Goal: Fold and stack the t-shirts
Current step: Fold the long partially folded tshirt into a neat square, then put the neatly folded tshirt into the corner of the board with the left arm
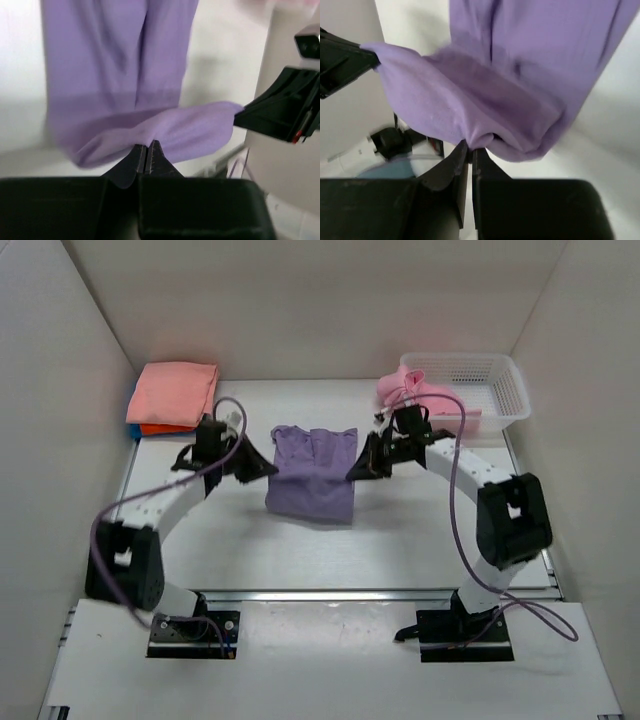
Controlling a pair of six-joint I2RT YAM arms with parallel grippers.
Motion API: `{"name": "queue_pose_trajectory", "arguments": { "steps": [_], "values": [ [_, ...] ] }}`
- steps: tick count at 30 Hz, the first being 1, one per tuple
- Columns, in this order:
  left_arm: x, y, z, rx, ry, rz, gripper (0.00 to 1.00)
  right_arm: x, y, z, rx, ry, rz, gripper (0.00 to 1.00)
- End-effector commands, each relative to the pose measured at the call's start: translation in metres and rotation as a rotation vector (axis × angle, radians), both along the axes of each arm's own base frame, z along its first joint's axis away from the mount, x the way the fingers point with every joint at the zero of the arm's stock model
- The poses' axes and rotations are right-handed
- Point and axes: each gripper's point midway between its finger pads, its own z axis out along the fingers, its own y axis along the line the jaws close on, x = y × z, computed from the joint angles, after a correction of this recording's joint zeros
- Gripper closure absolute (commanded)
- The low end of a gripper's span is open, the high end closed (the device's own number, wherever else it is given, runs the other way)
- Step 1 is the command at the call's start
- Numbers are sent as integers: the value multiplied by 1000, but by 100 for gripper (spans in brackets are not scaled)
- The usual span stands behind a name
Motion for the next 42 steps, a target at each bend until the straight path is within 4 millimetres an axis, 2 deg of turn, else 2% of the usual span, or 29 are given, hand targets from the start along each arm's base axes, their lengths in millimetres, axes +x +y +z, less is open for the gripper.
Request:
{"name": "queue_pose_trajectory", "arguments": {
  "steps": [1, 2, 3, 4, 5, 6, 7, 8, 9, 11, 13, 14, 15, 17, 18, 20, 21, 22, 23, 24, 25, 27, 28, 30, 32, 35, 36, 39, 42],
  "values": [
    [98, 11, 7, 79, -132, -5, 100, 83, -7, 16, -12, -124, -10, 100],
    [128, 7, 33, 75, -193, -8, 100, 116, -11, 37, -9, -189, -41, 100],
    [166, 6, 35, 78, -208, -11, 99, 136, -19, 14, -34, -153, -59, 99],
    [184, 2, 2, 83, -142, -30, 78, 169, -16, 12, -44, -176, -69, 92],
    [212, -1, -2, 63, -132, -39, 61, 201, -27, 13, -60, -201, -106, 78],
    [238, -1, 22, 27, -199, -30, 54, 217, -34, 17, -68, -232, -123, 70],
    [255, -11, 22, -26, -243, -47, 49, 237, -35, 18, -88, -257, -140, 68],
    [266, -14, 23, -71, -270, -47, 38, 253, -40, 27, -99, -286, -158, 63],
    [271, -11, 20, -92, -281, -41, 35, 259, -42, 31, -108, -298, -167, 61],
    [265, -18, 22, -164, -287, -81, 34, 266, -46, 36, -156, -309, -178, 61],
    [249, -16, 8, -161, -291, -88, 33, 262, -43, 39, -196, -329, -167, 61],
    [237, -15, 3, -154, -291, -88, 33, 256, -41, 45, -220, -346, -164, 61],
    [236, -9, 3, -135, -301, -71, 33, 251, -44, 35, -243, -333, -168, 60],
    [219, 1, -5, -63, -304, -67, 31, 239, -44, 47, -256, -371, -172, 58],
    [219, 10, -7, -27, -306, -44, 29, 232, -46, 49, -255, -387, -176, 57],
    [206, 16, -21, 23, -274, -52, 30, 220, -47, 43, -238, -378, -191, 58],
    [202, 17, -16, 16, -280, -51, 30, 211, -48, 39, -222, -377, -186, 69],
    [195, 21, -22, 4, -262, -34, 31, 209, -49, 40, -206, -383, -190, 89],
    [185, 21, -19, -12, -271, -26, 31, 199, -45, 36, -182, -378, -181, 100],
    [183, 24, -4, -25, -306, -20, 30, 191, -42, 31, -149, -380, -158, 100],
    [175, 26, -9, -27, -302, -11, 31, 185, -37, 23, -128, -382, -141, 100],
    [163, 27, 3, -35, -329, -15, 32, 171, -21, 26, -46, -392, -77, 100],
    [156, 25, -1, -42, -316, -26, 31, 164, -11, 23, -11, -388, -42, 100],
    [142, 15, -6, -61, -300, -61, 33, 155, 7, 13, 39, -342, -1, 100],
    [133, 6, -21, -66, -259, -88, 33, 148, 24, 2, 75, -310, 26, 100],
    [116, -7, -50, -96, -166, -123, 34, 145, 39, -15, 87, -279, 32, 100],
    [109, -9, -66, -86, -124, -129, 34, 145, 43, -27, 68, -254, 19, 99],
    [97, -4, -100, -53, -9, -104, 35, 143, 42, -55, -3, -193, -27, 100],
    [91, 1, -116, -9, 47, -94, 35, 139, 25, -91, -125, -96, -115, 100]
  ]
}}
